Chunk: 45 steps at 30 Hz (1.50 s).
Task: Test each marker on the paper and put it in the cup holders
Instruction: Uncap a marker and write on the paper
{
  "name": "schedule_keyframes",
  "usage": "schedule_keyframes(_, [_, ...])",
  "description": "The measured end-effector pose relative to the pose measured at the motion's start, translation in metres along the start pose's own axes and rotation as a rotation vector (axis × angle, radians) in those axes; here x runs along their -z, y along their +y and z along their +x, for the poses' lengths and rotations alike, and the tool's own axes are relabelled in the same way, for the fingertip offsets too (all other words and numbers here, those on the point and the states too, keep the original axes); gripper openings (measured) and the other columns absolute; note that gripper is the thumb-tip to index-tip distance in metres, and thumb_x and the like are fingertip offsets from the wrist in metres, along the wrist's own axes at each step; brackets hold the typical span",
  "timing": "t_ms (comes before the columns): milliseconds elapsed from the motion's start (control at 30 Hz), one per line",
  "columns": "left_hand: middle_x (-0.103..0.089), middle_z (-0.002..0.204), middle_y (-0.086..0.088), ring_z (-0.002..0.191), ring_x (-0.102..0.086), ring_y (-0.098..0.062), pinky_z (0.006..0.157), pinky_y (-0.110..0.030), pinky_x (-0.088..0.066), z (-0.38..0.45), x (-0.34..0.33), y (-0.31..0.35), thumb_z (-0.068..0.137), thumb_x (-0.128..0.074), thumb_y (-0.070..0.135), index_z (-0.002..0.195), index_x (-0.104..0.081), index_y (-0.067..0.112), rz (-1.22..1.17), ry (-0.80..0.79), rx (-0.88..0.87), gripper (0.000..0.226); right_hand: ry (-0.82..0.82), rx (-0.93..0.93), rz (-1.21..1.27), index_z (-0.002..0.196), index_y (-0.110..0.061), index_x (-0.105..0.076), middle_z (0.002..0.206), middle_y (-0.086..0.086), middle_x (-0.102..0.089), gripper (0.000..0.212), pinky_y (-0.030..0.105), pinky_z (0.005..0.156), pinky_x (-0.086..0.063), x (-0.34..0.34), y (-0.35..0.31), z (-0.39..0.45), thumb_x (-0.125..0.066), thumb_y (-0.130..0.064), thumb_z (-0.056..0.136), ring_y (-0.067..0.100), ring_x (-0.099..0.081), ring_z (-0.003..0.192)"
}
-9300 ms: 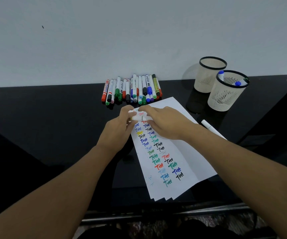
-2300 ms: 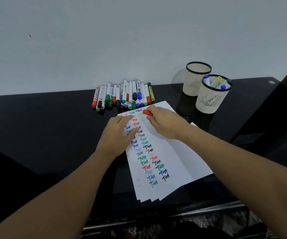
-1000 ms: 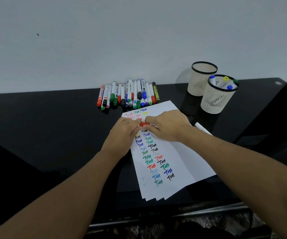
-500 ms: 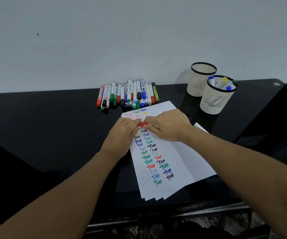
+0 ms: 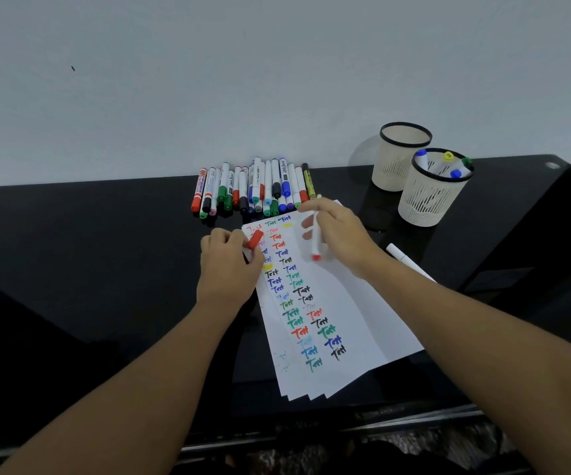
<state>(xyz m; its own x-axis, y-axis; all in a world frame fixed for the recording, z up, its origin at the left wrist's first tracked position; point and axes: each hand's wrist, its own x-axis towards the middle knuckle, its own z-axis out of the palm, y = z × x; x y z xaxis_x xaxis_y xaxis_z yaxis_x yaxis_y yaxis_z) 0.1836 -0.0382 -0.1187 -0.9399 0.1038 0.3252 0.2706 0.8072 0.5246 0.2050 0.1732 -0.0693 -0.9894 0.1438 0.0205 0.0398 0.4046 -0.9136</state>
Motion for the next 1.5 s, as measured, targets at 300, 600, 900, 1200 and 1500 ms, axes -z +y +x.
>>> schedule_keyframes(300, [-0.048, 0.146, 0.003, 0.136, -0.036, -0.021, 0.113, -0.049, -0.031, 0.01, -0.003, -0.004, 0.106, -0.042, 0.029, 0.149, -0.044, 0.036, 0.112, -0.185, -0.176, 0.044, 0.022, 0.016, 0.14, 0.108, -0.038, -0.054, 0.103, -0.001, -0.073, 0.008, 0.034, 0.091, -0.055, -0.018, 0.021, -0.002, -0.06, -0.035, 0.104, 0.016, -0.07, 0.099])
schedule_keyframes(600, [-0.055, 0.143, 0.002, 0.134, -0.041, -0.022, 0.112, -0.051, -0.033, 0.012, -0.009, -0.009, 0.104, -0.049, 0.028, 0.136, -0.063, 0.028, 0.08, -0.148, -0.177, 0.035, 0.183, 0.049, 0.013, 0.109, -0.028, -0.067, 0.093, 0.002, -0.071, 0.012, 0.043, 0.088, -0.06, -0.019, 0.017, 0.01, -0.058, -0.032, 0.103, 0.017, -0.069, 0.09])
schedule_keyframes(900, [-0.057, 0.14, 0.004, 0.132, -0.041, -0.02, 0.112, -0.048, -0.033, 0.011, -0.009, -0.008, 0.103, -0.052, 0.028, 0.133, -0.065, 0.029, 0.039, -0.129, -0.154, 0.033, 0.123, -0.094, -0.057, 0.105, -0.015, -0.076, 0.101, -0.012, -0.068, 0.034, 0.02, 0.074, -0.046, -0.024, 0.023, 0.011, -0.059, -0.045, 0.102, 0.004, -0.063, 0.089])
schedule_keyframes(1200, [-0.057, 0.14, 0.004, 0.131, -0.042, -0.02, 0.112, -0.049, -0.034, 0.011, -0.008, -0.008, 0.103, -0.051, 0.029, 0.133, -0.065, 0.03, 0.044, -0.132, -0.148, 0.033, 0.073, -0.063, -0.159, 0.109, -0.015, -0.072, 0.107, -0.014, -0.061, 0.036, 0.029, 0.09, -0.049, -0.027, 0.025, 0.015, -0.055, -0.046, 0.104, 0.009, -0.06, 0.099])
schedule_keyframes(1500, [-0.056, 0.143, 0.005, 0.133, -0.04, -0.019, 0.113, -0.048, -0.033, 0.011, -0.007, -0.007, 0.103, -0.05, 0.03, 0.134, -0.064, 0.031, 0.061, -0.143, -0.142, 0.034, 0.077, -0.079, -0.232, 0.101, -0.016, -0.074, 0.105, -0.002, -0.074, 0.038, 0.048, 0.088, -0.058, -0.029, 0.023, 0.016, -0.059, -0.051, 0.1, 0.018, -0.068, 0.088])
